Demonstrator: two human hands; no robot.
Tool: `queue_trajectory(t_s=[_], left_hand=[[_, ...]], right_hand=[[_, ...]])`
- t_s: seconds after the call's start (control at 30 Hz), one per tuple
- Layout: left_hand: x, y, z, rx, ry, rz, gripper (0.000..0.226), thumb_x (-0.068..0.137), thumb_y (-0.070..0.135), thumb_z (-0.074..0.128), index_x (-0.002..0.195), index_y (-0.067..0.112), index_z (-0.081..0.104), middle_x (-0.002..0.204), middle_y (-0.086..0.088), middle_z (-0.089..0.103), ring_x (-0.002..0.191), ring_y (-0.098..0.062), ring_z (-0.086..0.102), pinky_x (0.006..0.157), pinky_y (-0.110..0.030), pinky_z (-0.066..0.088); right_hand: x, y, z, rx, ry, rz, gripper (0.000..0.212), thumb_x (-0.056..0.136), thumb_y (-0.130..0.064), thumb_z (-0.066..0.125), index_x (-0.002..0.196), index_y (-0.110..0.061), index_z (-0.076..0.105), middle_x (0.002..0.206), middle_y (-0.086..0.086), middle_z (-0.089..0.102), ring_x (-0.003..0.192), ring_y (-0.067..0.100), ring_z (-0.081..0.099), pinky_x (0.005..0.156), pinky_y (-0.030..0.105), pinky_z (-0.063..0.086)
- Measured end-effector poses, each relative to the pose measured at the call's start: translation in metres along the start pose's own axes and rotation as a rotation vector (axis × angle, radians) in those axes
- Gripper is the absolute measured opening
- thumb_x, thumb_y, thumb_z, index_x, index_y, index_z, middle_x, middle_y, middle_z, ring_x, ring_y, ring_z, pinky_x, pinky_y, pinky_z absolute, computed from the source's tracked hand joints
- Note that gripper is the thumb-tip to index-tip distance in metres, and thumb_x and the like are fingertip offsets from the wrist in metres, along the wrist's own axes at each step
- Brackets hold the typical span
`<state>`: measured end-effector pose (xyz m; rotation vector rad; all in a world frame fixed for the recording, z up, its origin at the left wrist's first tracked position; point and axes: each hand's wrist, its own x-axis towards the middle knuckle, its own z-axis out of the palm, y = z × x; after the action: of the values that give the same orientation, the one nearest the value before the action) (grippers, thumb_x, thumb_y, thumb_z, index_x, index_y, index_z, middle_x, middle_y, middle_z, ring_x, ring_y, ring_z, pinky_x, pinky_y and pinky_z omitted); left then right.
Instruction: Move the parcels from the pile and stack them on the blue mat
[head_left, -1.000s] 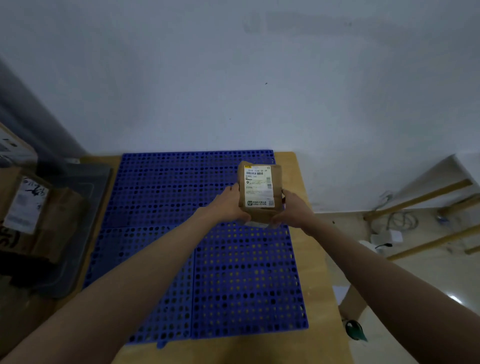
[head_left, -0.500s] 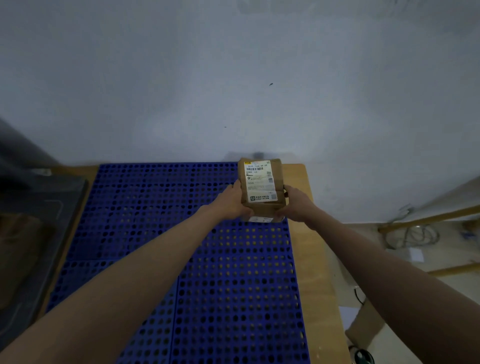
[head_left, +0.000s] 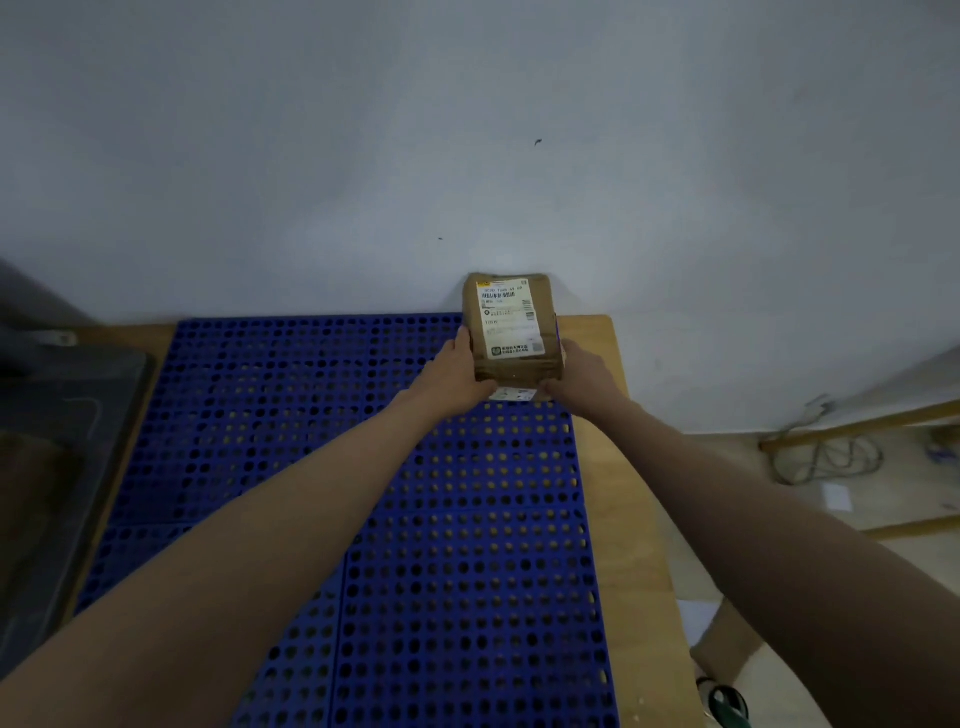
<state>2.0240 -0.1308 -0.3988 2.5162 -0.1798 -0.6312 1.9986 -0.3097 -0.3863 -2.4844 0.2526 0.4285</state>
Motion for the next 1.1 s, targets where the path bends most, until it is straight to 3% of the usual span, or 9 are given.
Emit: queue_trajectory(t_s=[0.07,0.17,0.23,0.37,0.57,0.73,0.9,1.1], left_hand=[[-0.007,0.0,-0.006,0.05,-0.036,-0.03,0.107,0.085,0.043,0.069,0.155,0.008,-0.004,0.159,-0.012,0.018,0.143,-0.029,0.026,0.111,-0.042,0.031],[-0.026,-0.008,-0.015,0.154,-0.104,-0.067,0.109,0.081,0.046,0.073,0.156,0.014,0.001,0.161,-0.01,0.012,0.146,-0.03,0.021,0.111,-0.044,0.03],[-0.042,-0.014,-0.024,0.228,-0.133,-0.089,0.106,0.08,0.047,0.074,0.156,0.016,0.007,0.161,-0.011,0.015,0.145,-0.03,0.025,0.11,-0.044,0.034],[-0.082,-0.021,-0.038,0.325,-0.16,-0.126,0.098,0.081,0.048,0.074,0.155,0.018,0.017,0.156,-0.009,0.027,0.137,-0.029,0.038,0.106,-0.046,0.042],[-0.168,-0.037,-0.05,0.347,-0.127,-0.173,0.079,0.084,0.047,0.071,0.148,0.022,0.031,0.149,-0.003,0.039,0.125,-0.025,0.049,0.1,-0.043,0.046],[-0.27,-0.08,-0.07,0.341,-0.069,-0.302,0.075,0.086,0.047,0.069,0.147,0.022,0.034,0.149,-0.002,0.04,0.124,-0.025,0.05,0.1,-0.043,0.045],[-0.298,-0.078,-0.081,0.356,-0.09,-0.302,0.073,0.088,0.046,0.067,0.148,0.021,0.033,0.151,-0.001,0.038,0.129,-0.025,0.046,0.105,-0.043,0.042],[-0.372,-0.117,-0.109,0.303,-0.06,-0.35,0.062,0.092,0.042,0.063,0.144,0.018,0.038,0.145,-0.003,0.042,0.122,-0.025,0.049,0.103,-0.043,0.044]], right_hand=[[-0.009,0.001,-0.001,-0.037,0.012,0.059,0.062,0.086,-0.025,0.068,0.137,-0.007,0.036,0.132,0.017,0.049,0.118,0.036,0.052,0.087,0.042,0.045],[-0.028,-0.002,-0.006,-0.117,0.0,0.076,0.054,0.087,-0.029,0.066,0.13,-0.011,0.038,0.128,0.015,0.047,0.111,0.036,0.055,0.079,0.042,0.045],[-0.043,-0.007,-0.01,-0.192,-0.042,0.056,0.053,0.086,-0.024,0.067,0.13,-0.012,0.039,0.126,0.015,0.048,0.107,0.035,0.056,0.076,0.04,0.046],[-0.08,-0.023,-0.017,-0.3,-0.119,-0.03,0.072,0.084,-0.023,0.072,0.142,-0.013,0.031,0.125,0.015,0.049,0.106,0.033,0.056,0.081,0.041,0.051],[-0.139,-0.057,-0.011,-0.384,-0.198,-0.123,0.061,0.084,-0.024,0.075,0.132,-0.012,0.039,0.124,0.014,0.053,0.09,0.027,0.057,0.074,0.04,0.051],[-0.203,-0.108,0.011,-0.459,-0.324,-0.291,0.063,0.086,-0.028,0.072,0.136,-0.014,0.037,0.13,0.014,0.05,0.109,0.033,0.056,0.093,0.049,0.05],[-0.215,-0.128,0.009,-0.485,-0.364,-0.28,0.063,0.091,-0.028,0.066,0.143,-0.019,0.03,0.125,0.015,0.05,0.082,0.027,0.058,0.075,0.043,0.055],[-0.256,-0.192,0.041,-0.505,-0.41,-0.377,0.061,0.094,-0.029,0.061,0.146,-0.019,0.031,0.138,0.012,0.043,0.102,0.03,0.059,0.087,0.047,0.055]])
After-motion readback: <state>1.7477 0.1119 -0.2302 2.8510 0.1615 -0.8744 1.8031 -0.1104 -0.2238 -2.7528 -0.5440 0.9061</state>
